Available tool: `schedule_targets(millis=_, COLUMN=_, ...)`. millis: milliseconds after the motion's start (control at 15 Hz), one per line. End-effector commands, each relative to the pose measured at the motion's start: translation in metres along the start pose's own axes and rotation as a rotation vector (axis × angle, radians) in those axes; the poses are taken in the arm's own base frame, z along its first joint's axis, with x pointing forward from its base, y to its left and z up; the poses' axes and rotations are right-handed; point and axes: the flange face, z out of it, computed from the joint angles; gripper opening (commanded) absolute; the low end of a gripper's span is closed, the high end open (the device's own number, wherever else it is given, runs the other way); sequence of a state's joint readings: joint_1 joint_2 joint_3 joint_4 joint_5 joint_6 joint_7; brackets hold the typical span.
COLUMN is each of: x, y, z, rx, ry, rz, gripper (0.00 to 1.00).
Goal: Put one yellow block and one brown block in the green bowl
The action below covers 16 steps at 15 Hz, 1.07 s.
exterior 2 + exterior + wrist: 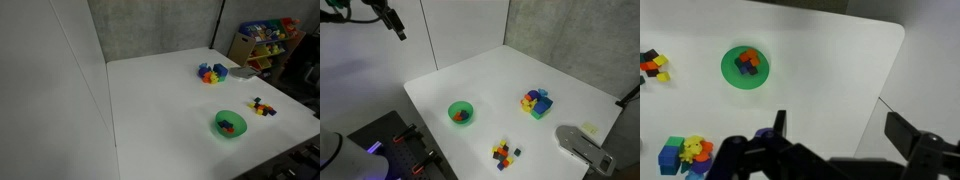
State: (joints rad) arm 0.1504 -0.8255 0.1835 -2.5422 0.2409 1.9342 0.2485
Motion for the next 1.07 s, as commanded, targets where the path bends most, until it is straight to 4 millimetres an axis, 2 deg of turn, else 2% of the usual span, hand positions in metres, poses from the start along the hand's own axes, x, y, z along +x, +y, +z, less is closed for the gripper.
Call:
schedule_targets(millis=0, x=0.000, y=0.000, z=-0.001, rx=0.000, ry=-0.001, rz=0.000, gripper=1.00)
schedule_targets(millis=267, x=0.000, y=0.000, z=-0.001, rx=0.000, ry=-0.001, rz=0.000, gripper=1.00)
schedule_targets(millis=533, x=0.021, y=0.012, z=0.002, rx=-0.025, ry=-0.009, rz=0.041, gripper=1.00)
schedule_targets(millis=800, x=0.048, y=0.046, z=0.018, rx=-0.054, ry=-0.030, rz=0.104, gripper=1.00)
schedule_targets(millis=1000, x=0.066, y=0.084, z=0.045, rx=-0.086, ry=-0.047, rz=0.149, gripper=1.00)
